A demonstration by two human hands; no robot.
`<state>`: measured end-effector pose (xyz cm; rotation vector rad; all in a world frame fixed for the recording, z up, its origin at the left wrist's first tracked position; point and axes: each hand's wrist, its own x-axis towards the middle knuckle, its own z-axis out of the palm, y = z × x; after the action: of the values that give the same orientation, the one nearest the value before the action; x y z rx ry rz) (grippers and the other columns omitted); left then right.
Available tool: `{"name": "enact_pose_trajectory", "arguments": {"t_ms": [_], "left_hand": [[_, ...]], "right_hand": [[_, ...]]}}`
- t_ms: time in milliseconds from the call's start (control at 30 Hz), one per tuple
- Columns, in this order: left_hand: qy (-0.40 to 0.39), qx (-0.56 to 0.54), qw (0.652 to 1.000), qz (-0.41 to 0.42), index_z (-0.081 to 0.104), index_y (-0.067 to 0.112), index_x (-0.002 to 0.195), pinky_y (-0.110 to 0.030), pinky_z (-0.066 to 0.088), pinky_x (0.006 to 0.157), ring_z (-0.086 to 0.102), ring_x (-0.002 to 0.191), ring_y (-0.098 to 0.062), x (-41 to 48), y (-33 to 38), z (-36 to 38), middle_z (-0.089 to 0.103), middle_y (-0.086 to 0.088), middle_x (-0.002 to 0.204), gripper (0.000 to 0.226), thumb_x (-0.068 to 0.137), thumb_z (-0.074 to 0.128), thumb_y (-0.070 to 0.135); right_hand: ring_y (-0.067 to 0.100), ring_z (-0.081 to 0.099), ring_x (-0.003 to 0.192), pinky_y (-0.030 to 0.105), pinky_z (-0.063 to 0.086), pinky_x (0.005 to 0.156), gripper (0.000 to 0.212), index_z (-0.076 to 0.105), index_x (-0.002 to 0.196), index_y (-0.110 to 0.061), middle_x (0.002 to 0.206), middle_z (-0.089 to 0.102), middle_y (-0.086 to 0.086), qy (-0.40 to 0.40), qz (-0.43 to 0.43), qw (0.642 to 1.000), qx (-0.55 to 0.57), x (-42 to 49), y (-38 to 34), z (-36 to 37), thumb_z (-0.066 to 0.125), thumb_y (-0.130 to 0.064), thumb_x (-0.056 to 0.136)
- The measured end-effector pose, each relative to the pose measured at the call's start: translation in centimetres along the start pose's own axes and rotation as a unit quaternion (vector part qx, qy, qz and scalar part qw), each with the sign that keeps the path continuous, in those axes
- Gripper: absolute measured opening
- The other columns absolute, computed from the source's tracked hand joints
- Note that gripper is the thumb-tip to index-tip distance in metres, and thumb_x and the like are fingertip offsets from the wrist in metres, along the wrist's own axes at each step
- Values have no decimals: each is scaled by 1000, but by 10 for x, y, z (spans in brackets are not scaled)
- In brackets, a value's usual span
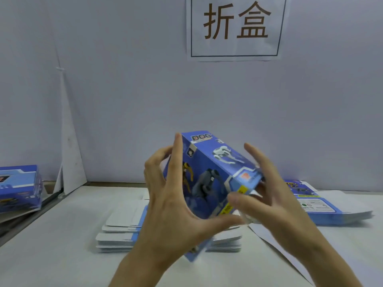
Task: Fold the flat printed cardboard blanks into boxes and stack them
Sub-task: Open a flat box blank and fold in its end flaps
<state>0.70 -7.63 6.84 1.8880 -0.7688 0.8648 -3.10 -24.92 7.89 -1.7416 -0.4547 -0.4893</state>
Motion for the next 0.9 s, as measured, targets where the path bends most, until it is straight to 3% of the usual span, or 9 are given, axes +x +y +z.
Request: {"name": "enact_pose_trajectory", "arguments": {"t_ms": [100,200,300,400,467,533,700,833,900], "left_hand": [[-8,-75,997,6,15,34,150,-2,39,90,41,121,7,5,2,-7,33,23,125,117,54,71,72],[-35,-241,967,-80,40,56,131,-19,57,71,65,103,-6,6,7,-17,60,19,117,90,50,79,63],[-75,-328,927,-166,46,40,125,-17,54,51,72,74,-8,2,9,-18,73,17,91,104,31,84,66],[-51,-343,925,-152,46,36,132,-19,54,50,73,76,-12,4,7,-13,74,12,93,101,41,85,52],[-45,-342,926,-150,45,20,137,-19,54,51,73,78,-13,3,5,-14,74,10,93,114,37,86,56],[-49,-348,923,-156,44,17,137,-19,54,50,72,79,-13,2,7,-15,74,10,94,120,34,85,63],[-73,-348,919,-172,42,14,139,-16,53,51,72,76,-10,3,4,-16,74,12,89,105,45,78,45],[-91,-368,902,-206,45,27,135,-18,55,58,72,86,-12,5,10,-16,73,10,98,116,32,84,65],[-75,-401,882,-237,52,30,125,-24,57,60,72,88,-17,4,12,-13,74,4,98,113,24,81,72]], "right_hand": [[15,67,95,26,54,79,65,54,120,-41,113,68,-7,37,-81,993,82,0,0,-11,66,-26,58],[16,66,86,23,54,70,61,57,117,-33,109,67,-4,-11,-96,981,167,-3,-4,-16,60,-14,59],[19,70,90,27,57,70,56,55,117,-36,111,69,-4,-33,-86,982,167,-4,-6,-8,66,-16,65],[15,70,88,23,56,68,48,55,113,-35,106,68,-7,14,-112,987,117,-4,-10,-1,71,-22,70],[14,69,86,21,56,67,47,57,112,-35,105,67,-8,29,-122,987,100,-4,-12,0,72,-23,69],[14,69,86,21,56,67,50,56,113,-34,106,67,-7,29,-125,987,93,-5,-13,1,73,-23,68],[13,67,93,23,56,71,48,57,112,-34,111,64,-12,23,-138,988,70,-4,-15,-2,74,-23,68],[28,62,112,42,57,82,59,53,123,-37,131,52,3,4,-120,992,44,-5,-12,-4,76,-23,70],[28,66,107,41,58,77,63,48,128,-37,131,55,2,-11,-113,991,72,-6,-11,0,73,-21,72]]}}
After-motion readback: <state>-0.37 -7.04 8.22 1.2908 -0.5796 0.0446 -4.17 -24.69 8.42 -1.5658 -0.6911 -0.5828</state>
